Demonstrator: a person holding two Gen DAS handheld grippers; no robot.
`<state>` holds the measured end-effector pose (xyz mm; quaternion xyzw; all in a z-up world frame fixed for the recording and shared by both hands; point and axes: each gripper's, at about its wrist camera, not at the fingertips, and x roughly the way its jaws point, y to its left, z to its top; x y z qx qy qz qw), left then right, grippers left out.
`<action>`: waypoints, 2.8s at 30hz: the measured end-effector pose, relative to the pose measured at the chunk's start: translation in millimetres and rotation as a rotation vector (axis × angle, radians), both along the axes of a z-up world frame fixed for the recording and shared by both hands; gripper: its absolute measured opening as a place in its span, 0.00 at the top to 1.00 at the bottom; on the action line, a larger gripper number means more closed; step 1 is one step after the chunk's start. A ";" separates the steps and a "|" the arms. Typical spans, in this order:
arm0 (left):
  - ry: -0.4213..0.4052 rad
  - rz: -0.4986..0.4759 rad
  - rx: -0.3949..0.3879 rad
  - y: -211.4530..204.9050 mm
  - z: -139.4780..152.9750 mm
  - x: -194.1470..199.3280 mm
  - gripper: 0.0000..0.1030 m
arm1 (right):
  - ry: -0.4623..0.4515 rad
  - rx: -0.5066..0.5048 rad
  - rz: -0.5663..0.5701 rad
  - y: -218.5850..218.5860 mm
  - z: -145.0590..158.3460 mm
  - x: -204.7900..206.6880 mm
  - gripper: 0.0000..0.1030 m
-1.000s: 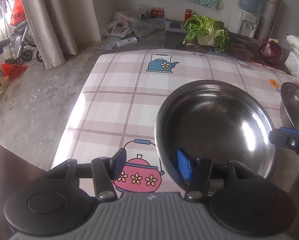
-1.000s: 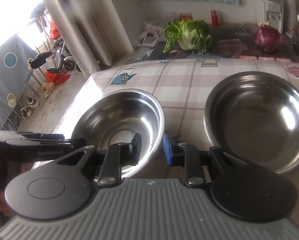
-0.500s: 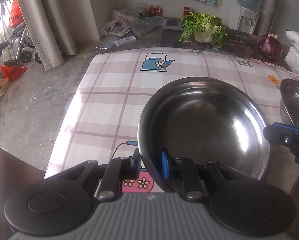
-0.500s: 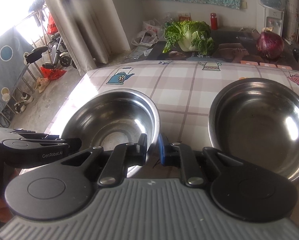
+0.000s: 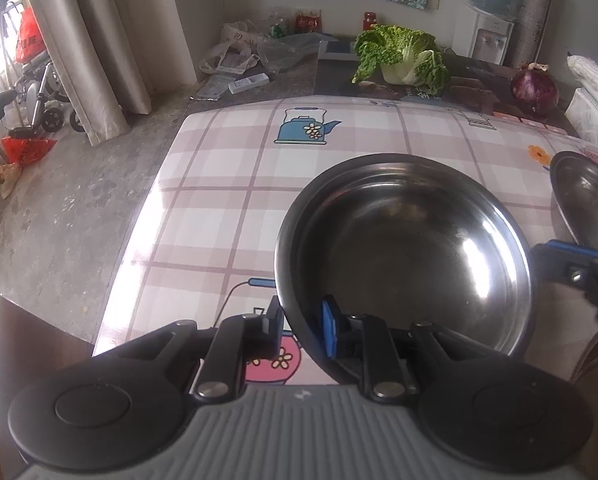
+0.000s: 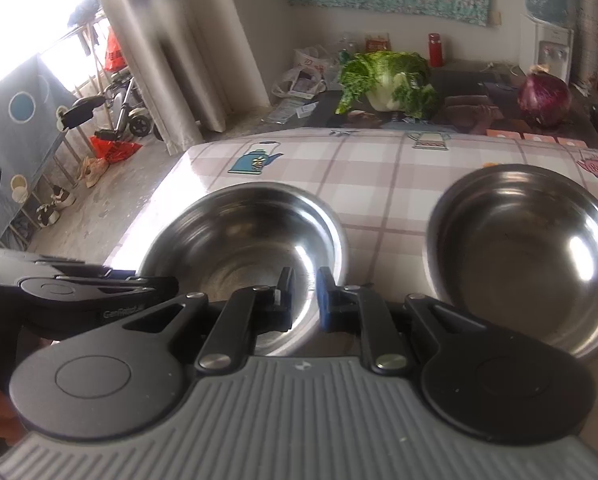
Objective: Organize plates and bowls
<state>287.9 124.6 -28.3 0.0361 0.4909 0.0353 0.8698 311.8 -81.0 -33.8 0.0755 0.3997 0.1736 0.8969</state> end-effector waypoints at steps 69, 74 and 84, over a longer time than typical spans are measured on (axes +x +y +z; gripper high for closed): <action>0.008 0.053 -0.034 28.7 2.0 -3.9 0.80 | 0.225 0.271 0.020 -7.2 -30.8 41.4 0.94; -0.002 0.051 -0.032 24.8 7.8 -6.8 0.80 | 0.209 0.268 0.022 -8.6 -23.5 36.3 0.94; 0.008 0.057 -0.062 24.0 9.7 -11.6 0.79 | 0.214 0.265 0.002 -19.2 -24.7 32.4 0.94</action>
